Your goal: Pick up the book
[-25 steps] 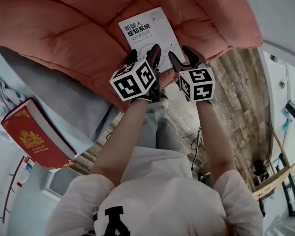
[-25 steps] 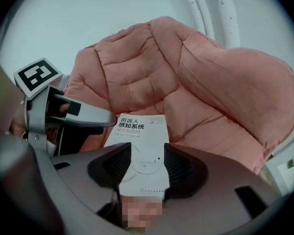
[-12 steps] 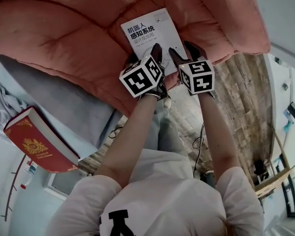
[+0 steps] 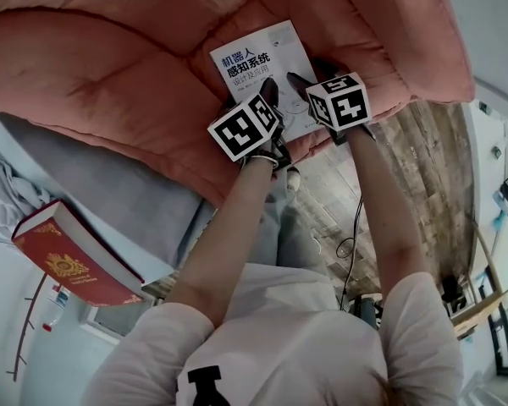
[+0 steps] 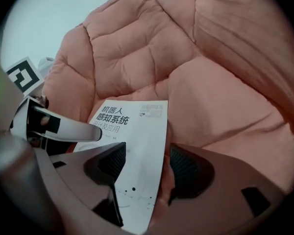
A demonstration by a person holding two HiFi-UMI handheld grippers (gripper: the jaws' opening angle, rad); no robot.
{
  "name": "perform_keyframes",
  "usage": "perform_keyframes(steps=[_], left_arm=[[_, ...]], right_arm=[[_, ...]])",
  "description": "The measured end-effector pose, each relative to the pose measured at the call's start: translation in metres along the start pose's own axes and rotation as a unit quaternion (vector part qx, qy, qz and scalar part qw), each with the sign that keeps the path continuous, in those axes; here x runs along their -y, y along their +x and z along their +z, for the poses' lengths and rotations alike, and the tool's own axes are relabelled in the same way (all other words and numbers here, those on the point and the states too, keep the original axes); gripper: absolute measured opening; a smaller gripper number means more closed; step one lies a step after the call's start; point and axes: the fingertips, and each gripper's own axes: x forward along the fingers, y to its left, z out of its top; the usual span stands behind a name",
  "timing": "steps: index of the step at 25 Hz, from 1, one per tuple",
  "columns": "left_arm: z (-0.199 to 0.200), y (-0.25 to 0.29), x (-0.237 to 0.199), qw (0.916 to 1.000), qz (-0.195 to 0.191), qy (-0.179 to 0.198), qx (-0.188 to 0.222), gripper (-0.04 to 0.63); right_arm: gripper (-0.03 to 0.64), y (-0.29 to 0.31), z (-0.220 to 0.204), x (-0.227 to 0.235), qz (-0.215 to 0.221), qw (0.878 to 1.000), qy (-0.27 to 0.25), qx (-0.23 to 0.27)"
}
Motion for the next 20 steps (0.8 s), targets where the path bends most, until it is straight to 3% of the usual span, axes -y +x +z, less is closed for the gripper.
perform_keyframes(steps=[8,14,20], left_arm=[[-0.003,0.005,0.003,0.9996,0.0,0.027,0.003,0.397],[-0.002,0.008,0.0,0.9996,0.003,0.027,0.002,0.396],[-0.014,0.027,-0.008,0.9976,0.01,0.057,-0.038,0.397]], right_arm=[[0.311,0.023,-0.01,0.01,0.042,0.998,0.024,-0.045],[0.311,0.021,-0.008,-0.003,0.137,0.985,0.036,-0.094],[0.336,0.033,-0.019,0.0,0.141,0.981,0.05,-0.126]])
